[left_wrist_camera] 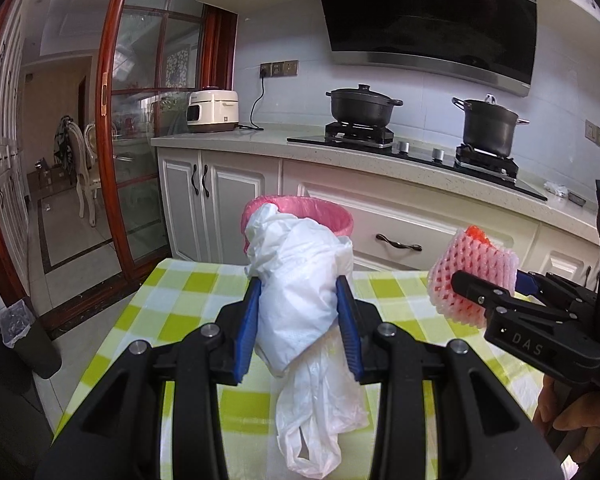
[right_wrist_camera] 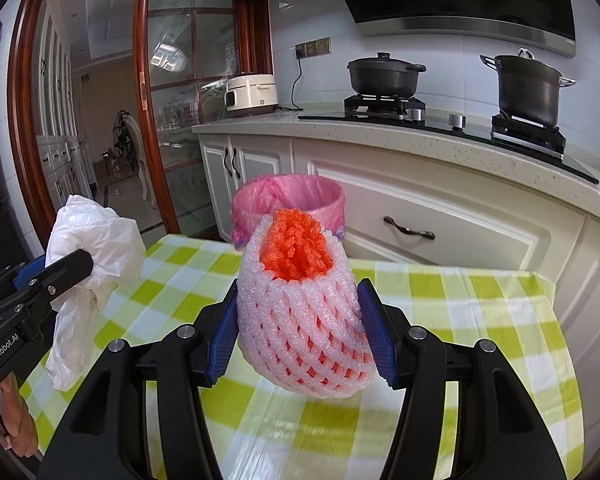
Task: Collect trash
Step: 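Carry the plastic bag and foam net to the pink bin and release both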
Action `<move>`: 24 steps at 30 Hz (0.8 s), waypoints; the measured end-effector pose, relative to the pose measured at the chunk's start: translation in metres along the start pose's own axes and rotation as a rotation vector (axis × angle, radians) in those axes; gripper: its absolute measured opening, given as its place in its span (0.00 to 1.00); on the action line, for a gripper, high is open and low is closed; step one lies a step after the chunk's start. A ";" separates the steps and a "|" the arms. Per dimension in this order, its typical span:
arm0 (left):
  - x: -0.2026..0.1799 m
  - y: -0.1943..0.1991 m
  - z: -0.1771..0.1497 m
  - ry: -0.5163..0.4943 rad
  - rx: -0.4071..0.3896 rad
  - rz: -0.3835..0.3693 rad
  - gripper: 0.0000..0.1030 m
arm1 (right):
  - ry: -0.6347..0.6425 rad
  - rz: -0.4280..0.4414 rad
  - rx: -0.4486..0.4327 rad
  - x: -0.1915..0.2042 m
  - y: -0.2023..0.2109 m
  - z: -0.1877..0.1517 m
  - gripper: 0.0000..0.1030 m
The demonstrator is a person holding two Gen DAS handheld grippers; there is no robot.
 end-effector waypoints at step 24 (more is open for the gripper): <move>0.007 -0.268 0.136 0.035 0.023 -0.031 0.36 | 0.010 0.098 0.001 -0.051 -0.226 0.133 0.54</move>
Point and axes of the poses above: each gripper's, at about its wrist camera, not at the fingertips, and y roughly against the way its jaws point, x to its left, z to its top, the point moved 1 cm from there along -y, roughly the way its jaws point, and after that the axes turned 8 degrees about z, right-handed, at the moved point
